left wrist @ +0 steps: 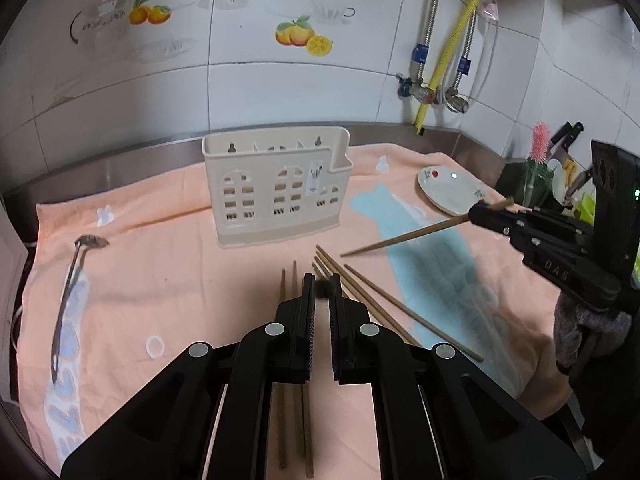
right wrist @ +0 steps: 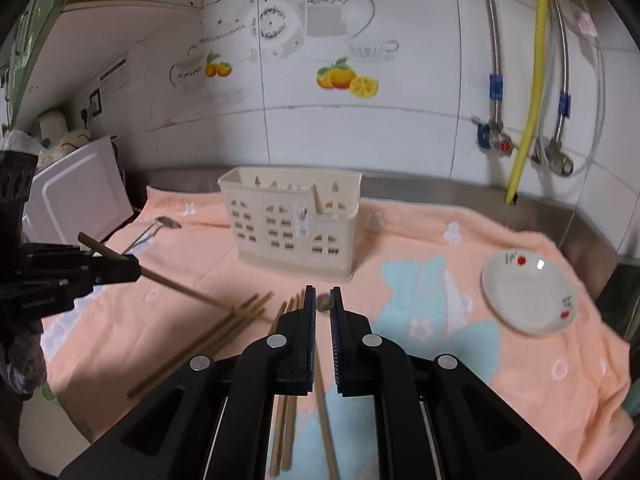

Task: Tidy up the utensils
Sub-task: 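Insert the left tool's chopstick into the cream holder while the right tool inserts its own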

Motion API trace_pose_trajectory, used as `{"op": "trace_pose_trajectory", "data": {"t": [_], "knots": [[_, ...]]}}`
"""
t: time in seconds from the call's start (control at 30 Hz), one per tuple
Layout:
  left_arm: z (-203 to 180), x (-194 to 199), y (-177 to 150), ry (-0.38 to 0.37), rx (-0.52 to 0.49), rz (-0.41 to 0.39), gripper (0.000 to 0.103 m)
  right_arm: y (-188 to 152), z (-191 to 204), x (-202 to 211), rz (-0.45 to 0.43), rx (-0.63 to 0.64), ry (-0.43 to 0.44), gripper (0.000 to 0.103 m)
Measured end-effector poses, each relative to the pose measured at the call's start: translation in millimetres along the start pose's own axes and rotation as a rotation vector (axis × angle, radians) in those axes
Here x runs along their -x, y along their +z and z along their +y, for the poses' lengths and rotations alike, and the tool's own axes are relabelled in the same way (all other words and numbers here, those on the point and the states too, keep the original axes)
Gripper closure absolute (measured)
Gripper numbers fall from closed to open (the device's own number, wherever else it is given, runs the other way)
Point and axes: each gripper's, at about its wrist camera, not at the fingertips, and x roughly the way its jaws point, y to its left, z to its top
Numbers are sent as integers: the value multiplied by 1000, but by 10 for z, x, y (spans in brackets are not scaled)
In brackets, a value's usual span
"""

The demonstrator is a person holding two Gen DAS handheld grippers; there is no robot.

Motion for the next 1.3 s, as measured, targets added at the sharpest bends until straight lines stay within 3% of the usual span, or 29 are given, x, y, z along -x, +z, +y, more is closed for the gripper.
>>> {"op": "trace_pose_trajectory", "data": {"t": [0.37,0.67,0.83,1.03,1.3], "knots": [[-4,244,642,46,-54,-96,97,724,-18,45,-9,38,32,96],[9,615,1300,107,-104,-229,97,1356,-27,161,-87,61,37,96],[64,633,1551,174,-115,-279,97,1617,-28,96,-124,53,18,96],[278,238,1633,218,-80,-221,97,1747,-31,-182,-122,30,6,96],[589,-256,1496,215,-18,-116,97,1578,-16,-657,-46,30,-12,96]]}}
